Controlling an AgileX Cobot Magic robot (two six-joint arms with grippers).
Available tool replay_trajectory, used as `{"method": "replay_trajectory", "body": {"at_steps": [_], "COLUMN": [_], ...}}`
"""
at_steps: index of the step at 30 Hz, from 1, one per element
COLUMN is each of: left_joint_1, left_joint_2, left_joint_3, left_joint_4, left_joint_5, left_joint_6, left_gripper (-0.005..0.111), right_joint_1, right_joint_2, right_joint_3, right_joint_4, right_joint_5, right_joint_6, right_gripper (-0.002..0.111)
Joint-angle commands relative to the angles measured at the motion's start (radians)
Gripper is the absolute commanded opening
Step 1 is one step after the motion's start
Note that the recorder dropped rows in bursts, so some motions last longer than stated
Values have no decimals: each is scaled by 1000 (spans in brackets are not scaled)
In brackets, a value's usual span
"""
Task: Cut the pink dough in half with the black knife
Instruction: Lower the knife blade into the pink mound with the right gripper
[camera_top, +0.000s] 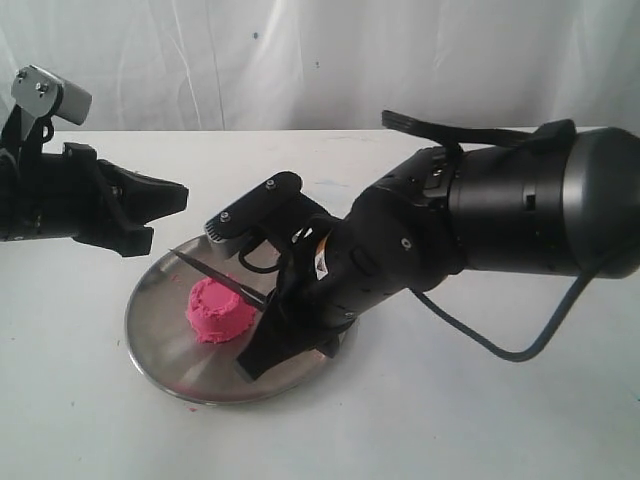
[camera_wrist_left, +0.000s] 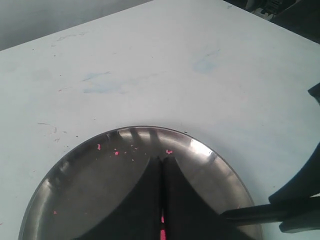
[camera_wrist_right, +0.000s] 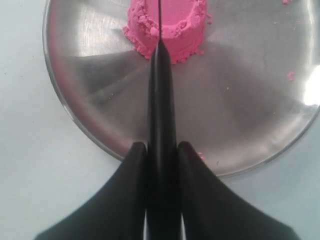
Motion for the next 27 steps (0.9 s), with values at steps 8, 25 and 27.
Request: {"method": "replay_trajectory", "body": {"at_steps": [8, 25, 27], "left_joint_1": [-3, -3, -3], "left_joint_2": [-3, 83, 105], "left_joint_3": [6, 6, 6], "left_joint_4": [-22, -55, -61], "left_joint_5": [15, -33, -33], "left_joint_6": [4, 21, 22], "left_gripper": [0, 0, 0], "right_joint_1": [0, 0, 0], "right_joint_2": [75, 80, 80], "right_joint_3": [3, 3, 3], "right_joint_4": [35, 35, 35], "right_joint_5": [-53, -91, -96], "right_joint_6": [-5, -1, -1], "right_gripper": [0, 0, 0]}}
